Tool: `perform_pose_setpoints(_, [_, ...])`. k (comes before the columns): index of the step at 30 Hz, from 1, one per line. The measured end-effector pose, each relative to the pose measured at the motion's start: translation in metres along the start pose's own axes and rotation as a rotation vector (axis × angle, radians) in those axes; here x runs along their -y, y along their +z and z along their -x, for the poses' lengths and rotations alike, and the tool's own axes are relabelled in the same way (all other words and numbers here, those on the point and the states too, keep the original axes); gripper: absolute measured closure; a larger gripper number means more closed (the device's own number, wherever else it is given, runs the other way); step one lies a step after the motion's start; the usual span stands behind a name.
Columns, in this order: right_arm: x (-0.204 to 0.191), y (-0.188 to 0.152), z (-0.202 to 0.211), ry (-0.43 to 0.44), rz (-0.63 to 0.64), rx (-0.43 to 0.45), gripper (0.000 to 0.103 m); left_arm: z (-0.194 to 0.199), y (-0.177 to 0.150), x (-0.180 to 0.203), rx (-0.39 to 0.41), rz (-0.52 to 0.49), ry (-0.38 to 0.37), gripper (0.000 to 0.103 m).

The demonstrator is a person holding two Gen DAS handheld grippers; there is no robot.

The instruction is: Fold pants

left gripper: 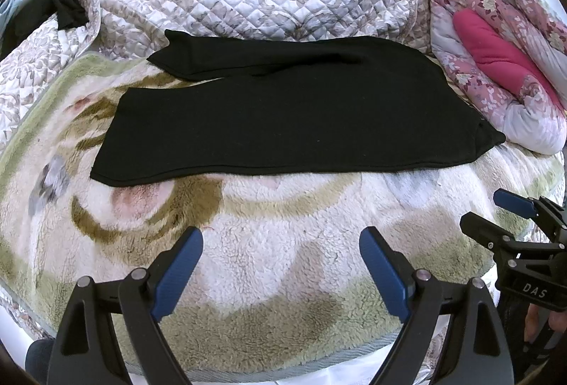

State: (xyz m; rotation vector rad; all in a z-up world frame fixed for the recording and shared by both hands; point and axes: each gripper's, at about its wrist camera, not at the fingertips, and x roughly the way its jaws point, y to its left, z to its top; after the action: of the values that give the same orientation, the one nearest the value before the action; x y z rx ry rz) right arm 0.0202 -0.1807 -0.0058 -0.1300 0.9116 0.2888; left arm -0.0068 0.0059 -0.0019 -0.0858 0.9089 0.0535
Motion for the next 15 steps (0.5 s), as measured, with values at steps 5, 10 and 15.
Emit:
perform_pose_setpoints(5, [0.0004,0.0007,0.0003,0.001,0.001,0.000,0.024,-0.0010,0.0002,-0.0025,-0.001,0.002,0.000,0.012])
perform_pose_setpoints(10, [-0.0007,0.0002,-0.0010,0.007,0.002,0.002,0.024,-0.0009,0.0004,-0.0025,0.000,0.001,0.000,0.012])
perform_pose_setpoints(15, [-0.0006,-0.0002,-0.0009,0.009,0.000,0.001,0.024,-0.0008,0.0005,-0.0024,-0.001,0.001,0.000,0.012])
